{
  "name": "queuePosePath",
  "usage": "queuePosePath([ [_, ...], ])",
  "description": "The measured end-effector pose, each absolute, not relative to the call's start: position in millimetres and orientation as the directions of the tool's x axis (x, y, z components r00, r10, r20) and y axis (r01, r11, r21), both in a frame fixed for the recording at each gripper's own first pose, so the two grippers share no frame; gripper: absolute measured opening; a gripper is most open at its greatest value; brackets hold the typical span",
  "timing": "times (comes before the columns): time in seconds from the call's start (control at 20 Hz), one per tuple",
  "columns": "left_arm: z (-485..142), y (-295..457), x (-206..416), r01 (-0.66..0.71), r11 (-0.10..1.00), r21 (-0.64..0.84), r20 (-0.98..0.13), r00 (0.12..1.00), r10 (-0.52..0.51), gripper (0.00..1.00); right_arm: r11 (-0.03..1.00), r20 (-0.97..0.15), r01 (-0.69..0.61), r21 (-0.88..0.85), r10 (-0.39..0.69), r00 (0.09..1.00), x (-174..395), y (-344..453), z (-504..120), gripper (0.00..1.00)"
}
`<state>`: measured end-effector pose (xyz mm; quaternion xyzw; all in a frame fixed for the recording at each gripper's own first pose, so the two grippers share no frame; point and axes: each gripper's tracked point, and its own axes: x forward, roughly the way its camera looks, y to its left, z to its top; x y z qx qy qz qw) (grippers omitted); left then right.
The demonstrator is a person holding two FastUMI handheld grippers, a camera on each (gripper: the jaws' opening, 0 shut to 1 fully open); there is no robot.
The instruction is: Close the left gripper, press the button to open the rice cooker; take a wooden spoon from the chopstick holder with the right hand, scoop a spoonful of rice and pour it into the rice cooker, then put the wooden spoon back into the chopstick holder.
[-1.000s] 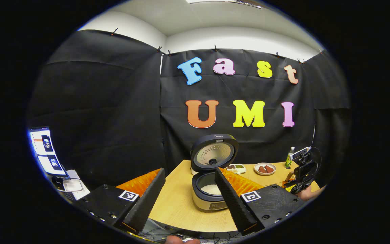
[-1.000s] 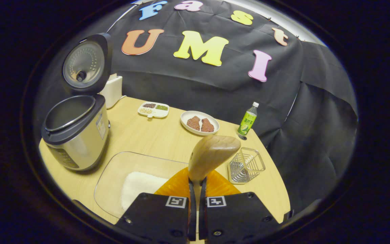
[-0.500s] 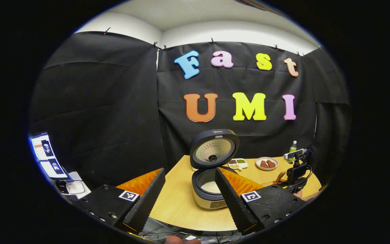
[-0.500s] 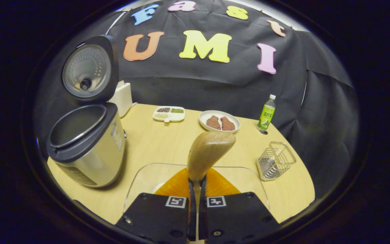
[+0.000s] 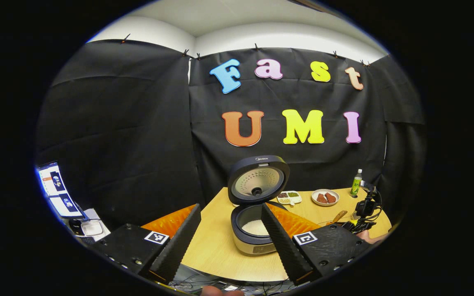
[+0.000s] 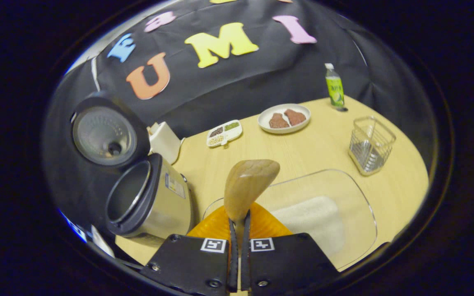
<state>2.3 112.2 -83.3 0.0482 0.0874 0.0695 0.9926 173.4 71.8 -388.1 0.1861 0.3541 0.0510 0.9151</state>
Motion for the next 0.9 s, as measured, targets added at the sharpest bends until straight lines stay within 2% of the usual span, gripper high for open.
queuePosePath([
  [0.2,-83.0,99.3,9.6,-0.108,0.989,0.098,-0.168,0.978,0.124,0.94,0.816,-0.615,0.159,0.556,0.275,0.739,167.8,40.7,-382.1,0.08],
  [0.45,-74.0,83.4,18.3,-0.066,0.996,0.054,-0.154,0.985,0.074,0.95,0.689,-0.582,0.281,0.668,0.248,0.775,164.2,-9.5,-363.1,0.06],
  [0.7,-70.2,79.4,24.6,-0.049,0.997,0.052,-0.129,0.990,0.055,0.95,0.637,-0.496,0.253,0.728,0.234,0.836,168.4,-37.2,-302.3,0.08],
  [0.9,-67.8,86.9,26.1,-0.063,0.997,0.046,-0.119,0.991,0.068,0.95,0.623,-0.406,0.166,0.765,0.266,0.875,176.5,-22.6,-241.4,0.08],
])
